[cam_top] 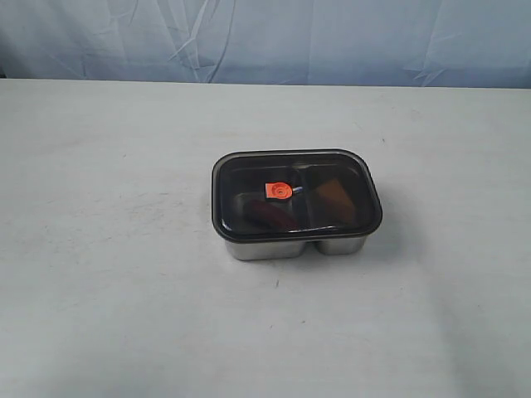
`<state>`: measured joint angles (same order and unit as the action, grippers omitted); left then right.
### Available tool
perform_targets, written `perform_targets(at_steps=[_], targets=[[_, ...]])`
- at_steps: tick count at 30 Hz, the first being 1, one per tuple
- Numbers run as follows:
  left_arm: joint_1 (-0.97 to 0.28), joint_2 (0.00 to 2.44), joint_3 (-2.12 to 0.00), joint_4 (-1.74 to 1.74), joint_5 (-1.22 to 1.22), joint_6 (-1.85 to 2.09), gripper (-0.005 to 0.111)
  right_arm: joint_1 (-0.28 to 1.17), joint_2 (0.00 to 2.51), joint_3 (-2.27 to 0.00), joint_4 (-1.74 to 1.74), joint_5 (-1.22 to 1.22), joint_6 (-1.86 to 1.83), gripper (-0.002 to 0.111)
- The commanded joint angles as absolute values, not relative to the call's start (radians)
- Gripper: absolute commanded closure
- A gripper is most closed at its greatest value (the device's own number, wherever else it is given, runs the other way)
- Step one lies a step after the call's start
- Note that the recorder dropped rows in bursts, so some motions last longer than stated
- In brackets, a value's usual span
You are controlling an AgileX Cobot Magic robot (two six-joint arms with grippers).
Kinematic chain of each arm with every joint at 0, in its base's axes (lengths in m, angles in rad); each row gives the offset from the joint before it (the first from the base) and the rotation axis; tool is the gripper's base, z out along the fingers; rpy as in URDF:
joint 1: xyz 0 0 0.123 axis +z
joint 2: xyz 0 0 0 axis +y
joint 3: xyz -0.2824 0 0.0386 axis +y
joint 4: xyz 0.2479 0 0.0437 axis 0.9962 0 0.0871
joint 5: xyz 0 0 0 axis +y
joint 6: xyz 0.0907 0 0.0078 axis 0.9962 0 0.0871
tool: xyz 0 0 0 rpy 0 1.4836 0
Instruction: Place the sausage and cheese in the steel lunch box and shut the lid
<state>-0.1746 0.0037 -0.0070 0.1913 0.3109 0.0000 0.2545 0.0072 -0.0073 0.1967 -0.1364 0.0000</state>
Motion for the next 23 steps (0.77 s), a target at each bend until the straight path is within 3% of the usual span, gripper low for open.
perform_targets(at_steps=[1, 8, 23], targets=[[-0.172, 0.000, 0.000, 0.112, 0.308, 0.198, 0.107, 0.250, 0.000, 0.000, 0.196, -0.137, 0.000, 0.109], [-0.172, 0.000, 0.000, 0.144, 0.310, 0.014, 0.107, 0.250, 0.000, 0.000, 0.196, -0.137, 0.000, 0.109], [-0.162, 0.000, 0.000, 0.175, 0.343, 0.000, 0.107, 0.250, 0.000, 0.000, 0.196, -0.137, 0.000, 0.109]])
